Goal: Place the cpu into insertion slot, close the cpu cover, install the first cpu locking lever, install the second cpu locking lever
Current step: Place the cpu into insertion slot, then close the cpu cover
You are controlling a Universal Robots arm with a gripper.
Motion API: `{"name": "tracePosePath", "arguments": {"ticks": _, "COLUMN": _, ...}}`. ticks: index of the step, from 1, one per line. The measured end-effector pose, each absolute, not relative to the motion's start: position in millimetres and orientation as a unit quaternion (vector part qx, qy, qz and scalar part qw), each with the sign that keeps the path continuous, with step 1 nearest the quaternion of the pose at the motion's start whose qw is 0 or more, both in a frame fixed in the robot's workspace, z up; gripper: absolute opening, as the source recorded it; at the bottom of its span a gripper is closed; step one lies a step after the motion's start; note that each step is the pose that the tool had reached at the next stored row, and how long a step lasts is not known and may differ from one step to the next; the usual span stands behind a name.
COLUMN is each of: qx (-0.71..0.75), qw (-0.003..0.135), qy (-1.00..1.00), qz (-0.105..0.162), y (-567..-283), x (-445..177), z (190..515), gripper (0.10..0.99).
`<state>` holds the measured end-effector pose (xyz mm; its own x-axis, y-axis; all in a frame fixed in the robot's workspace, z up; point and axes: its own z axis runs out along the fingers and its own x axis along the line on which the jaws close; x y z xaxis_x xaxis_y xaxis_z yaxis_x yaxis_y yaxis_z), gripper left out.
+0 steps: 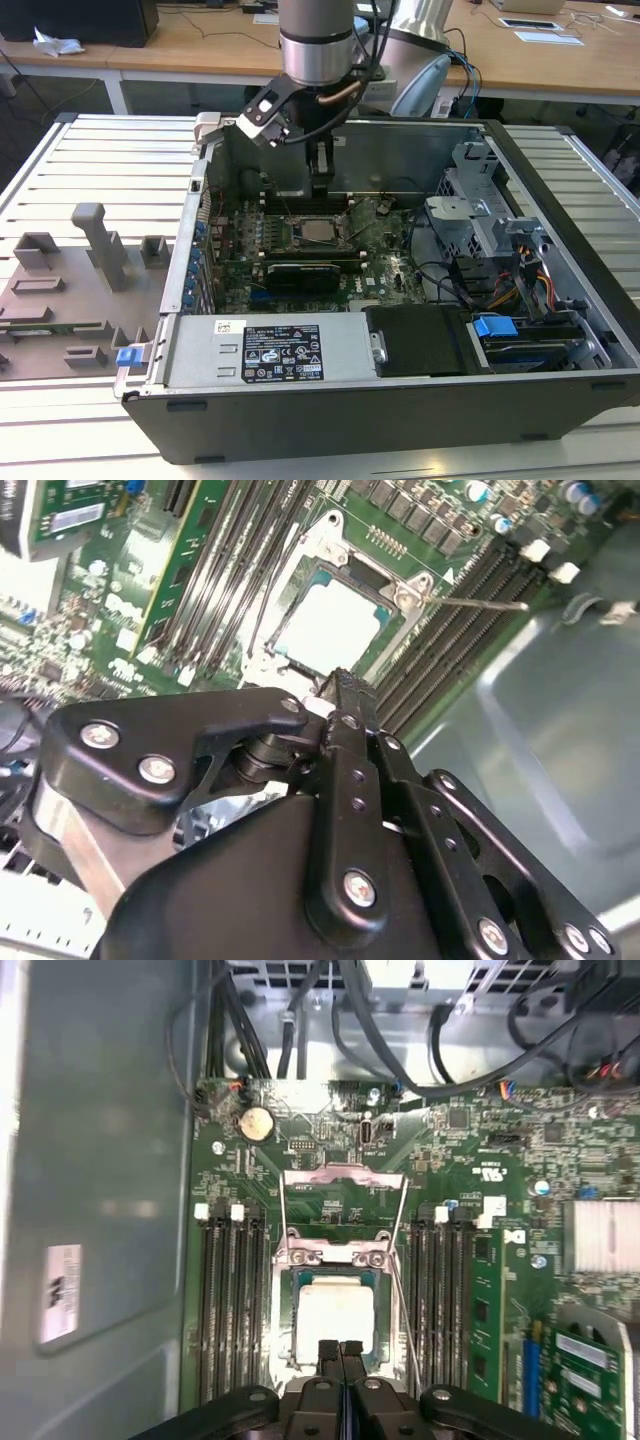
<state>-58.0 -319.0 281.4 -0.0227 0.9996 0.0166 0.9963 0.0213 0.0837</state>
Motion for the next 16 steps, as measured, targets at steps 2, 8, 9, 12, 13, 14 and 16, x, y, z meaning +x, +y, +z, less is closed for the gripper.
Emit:
{"name": "tracePosePath", "arguments": {"ticks": 2, "qx": 0.699, "qw": 0.023, "qy": 0.714, "qz": 0.036, "y": -319.0, "x": -58.0, "z": 288.3, "gripper": 0.106}}
{"name": "tracePosePath", "arguments": {"ticks": 8, "qx": 0.699, "qw": 0.023, "qy": 0.714, "qz": 0.036, "y": -319.0, "x": -58.0, "z": 292.5, "gripper": 0.106}}
{"name": "tracePosePath", "arguments": {"ticks": 9, "qx": 0.699, "qw": 0.023, "qy": 0.714, "qz": 0.036, "y": -319.0, "x": -58.0, "z": 292.6, "gripper": 0.106}}
{"name": "tracePosePath", "arguments": {"ticks": 12, "qx": 0.699, "qw": 0.023, "qy": 0.714, "qz": 0.036, "y": -319.0, "x": -58.0, "z": 292.8, "gripper": 0.106}}
{"name": "tracePosePath", "arguments": {"ticks": 13, "qx": 0.699, "qw": 0.023, "qy": 0.714, "qz": 0.036, "y": -319.0, "x": -58.0, "z": 292.9, "gripper": 0.106}}
{"name": "tracePosePath", "arguments": {"ticks": 14, "qx": 0.699, "qw": 0.023, "qy": 0.714, "qz": 0.036, "y": -319.0, "x": -58.0, "z": 293.0, "gripper": 0.106}}
{"name": "tracePosePath", "arguments": {"ticks": 16, "qx": 0.699, "qw": 0.023, "qy": 0.714, "qz": 0.036, "y": -319.0, "x": -54.6, "z": 293.1, "gripper": 0.106}}
